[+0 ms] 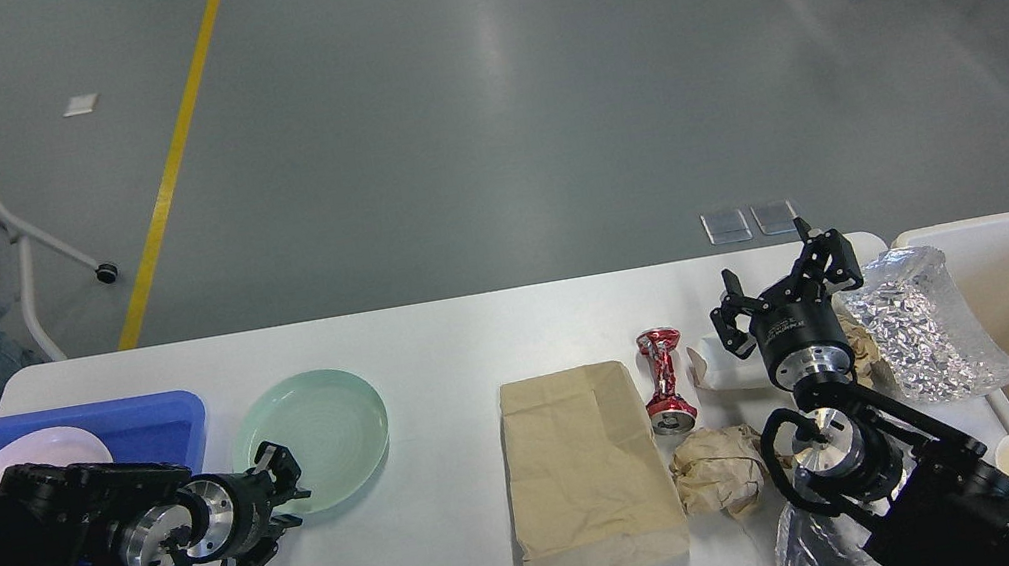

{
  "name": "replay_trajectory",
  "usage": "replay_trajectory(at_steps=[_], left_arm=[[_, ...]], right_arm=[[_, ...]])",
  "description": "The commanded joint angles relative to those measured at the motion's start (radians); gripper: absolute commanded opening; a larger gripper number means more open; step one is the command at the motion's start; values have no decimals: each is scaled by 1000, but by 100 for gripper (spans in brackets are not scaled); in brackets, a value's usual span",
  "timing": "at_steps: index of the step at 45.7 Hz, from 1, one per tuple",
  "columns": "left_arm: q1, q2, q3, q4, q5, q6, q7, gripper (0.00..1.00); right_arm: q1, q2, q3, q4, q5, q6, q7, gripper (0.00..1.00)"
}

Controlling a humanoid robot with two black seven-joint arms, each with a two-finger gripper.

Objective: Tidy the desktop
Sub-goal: 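Grip the rim of the green plate with the left gripper, then lift the green plate and stack it on the white plate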

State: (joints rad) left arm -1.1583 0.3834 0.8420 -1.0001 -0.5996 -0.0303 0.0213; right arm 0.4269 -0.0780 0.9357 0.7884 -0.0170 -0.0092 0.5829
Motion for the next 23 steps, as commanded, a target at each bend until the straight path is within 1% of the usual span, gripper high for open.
replay_trajectory(at_steps=[1,4,7,12,23], left_arm=[[-1,2,0,0,-2,1,-4,21],[-1,2,0,-2,-3,1,-4,19],[-1,2,0,-2,-6,0,-4,14],[0,0,0,0,-14,1,-4,11],[2,-1,0,-2,-17,1,-4,9]], right_arm=[[1,1,0,0,0,0,0,100],[0,0,0,0,0,0,0,100],[0,0,0,0,-1,0,0,100],[0,0,0,0,0,0,0,100],[1,1,0,0,0,0,0,100]])
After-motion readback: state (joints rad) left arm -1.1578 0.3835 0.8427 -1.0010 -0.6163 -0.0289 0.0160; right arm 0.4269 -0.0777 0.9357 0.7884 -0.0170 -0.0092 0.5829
